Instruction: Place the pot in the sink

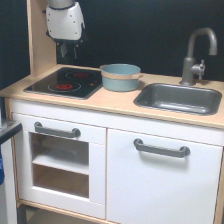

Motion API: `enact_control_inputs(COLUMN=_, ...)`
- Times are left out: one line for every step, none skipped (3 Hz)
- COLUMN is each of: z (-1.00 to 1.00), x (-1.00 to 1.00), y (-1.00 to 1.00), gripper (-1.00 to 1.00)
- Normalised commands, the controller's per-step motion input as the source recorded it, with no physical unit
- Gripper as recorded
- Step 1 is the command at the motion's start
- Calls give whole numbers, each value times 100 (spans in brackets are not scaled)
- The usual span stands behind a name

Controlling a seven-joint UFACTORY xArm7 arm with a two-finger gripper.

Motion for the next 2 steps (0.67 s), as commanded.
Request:
enact_control_inputs(z=4, x=15, y=7, gripper=100)
enact_control_inputs(z=3, x=11, y=4, gripper=100)
